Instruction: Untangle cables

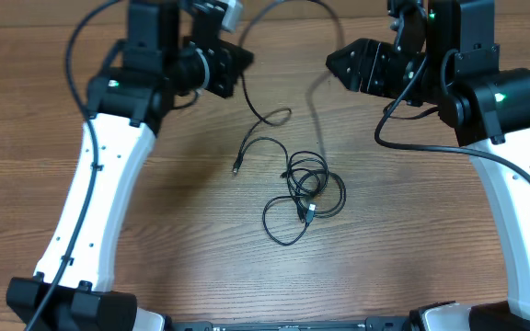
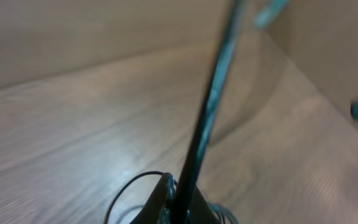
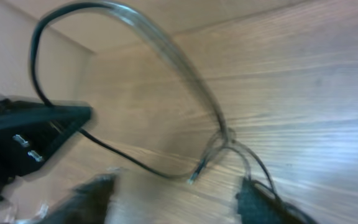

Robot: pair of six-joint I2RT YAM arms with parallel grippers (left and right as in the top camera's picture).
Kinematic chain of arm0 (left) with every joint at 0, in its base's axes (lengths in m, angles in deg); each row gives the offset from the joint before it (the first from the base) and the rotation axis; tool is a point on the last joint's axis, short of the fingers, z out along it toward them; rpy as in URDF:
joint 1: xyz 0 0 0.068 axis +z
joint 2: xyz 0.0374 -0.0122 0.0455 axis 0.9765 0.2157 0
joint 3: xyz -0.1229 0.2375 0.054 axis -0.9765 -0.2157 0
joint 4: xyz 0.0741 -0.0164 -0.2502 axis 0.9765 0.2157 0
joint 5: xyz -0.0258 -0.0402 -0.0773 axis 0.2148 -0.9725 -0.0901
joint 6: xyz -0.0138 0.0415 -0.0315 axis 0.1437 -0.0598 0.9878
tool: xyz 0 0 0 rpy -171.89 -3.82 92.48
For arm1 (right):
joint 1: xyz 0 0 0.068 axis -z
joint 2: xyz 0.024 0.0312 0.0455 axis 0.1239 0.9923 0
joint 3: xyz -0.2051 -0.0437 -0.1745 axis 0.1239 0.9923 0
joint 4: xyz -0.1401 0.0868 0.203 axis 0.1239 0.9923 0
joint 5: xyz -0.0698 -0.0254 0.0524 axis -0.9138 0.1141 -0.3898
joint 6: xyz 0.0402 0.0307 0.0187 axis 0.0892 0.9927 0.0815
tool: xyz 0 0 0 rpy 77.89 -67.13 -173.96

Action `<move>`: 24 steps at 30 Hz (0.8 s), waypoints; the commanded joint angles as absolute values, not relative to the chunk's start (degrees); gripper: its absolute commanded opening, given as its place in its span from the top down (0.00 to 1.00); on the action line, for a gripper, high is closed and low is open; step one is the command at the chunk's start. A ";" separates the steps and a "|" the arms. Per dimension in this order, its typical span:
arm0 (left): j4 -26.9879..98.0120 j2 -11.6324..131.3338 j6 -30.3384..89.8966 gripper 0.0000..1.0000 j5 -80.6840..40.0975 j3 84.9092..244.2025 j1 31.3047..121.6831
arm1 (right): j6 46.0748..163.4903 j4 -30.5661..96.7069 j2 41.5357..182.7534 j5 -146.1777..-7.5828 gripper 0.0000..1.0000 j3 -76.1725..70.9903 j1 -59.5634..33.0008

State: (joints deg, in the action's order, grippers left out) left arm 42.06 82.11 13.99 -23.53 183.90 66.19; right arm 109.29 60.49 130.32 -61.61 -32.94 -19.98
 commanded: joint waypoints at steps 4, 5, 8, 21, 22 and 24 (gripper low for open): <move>37.05 75.58 26.05 0.96 -18.39 190.15 74.52 | 109.07 62.81 130.41 -64.98 0.07 -32.90 -20.22; 36.24 75.23 26.97 0.96 -18.19 190.46 75.74 | 108.87 63.07 130.41 -64.98 0.07 -32.87 -20.22; 33.67 74.53 29.59 0.96 -18.17 190.76 78.67 | 108.85 63.22 130.43 -64.98 0.07 -32.44 -20.22; 37.93 79.47 26.93 0.96 -16.99 190.70 80.94 | 108.00 63.33 131.04 -64.98 0.08 -31.04 -20.22; 37.95 80.32 26.34 0.96 -20.32 190.70 80.75 | 108.02 63.33 131.04 -64.98 0.08 -31.04 -20.22; 37.29 81.76 26.29 0.96 -25.91 190.70 80.09 | 108.00 63.44 131.04 -64.98 0.08 -31.04 -20.22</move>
State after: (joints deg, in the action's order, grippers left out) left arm 37.95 79.23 28.41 -16.71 189.93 80.94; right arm 108.65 63.40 130.91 -64.41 -31.34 -19.98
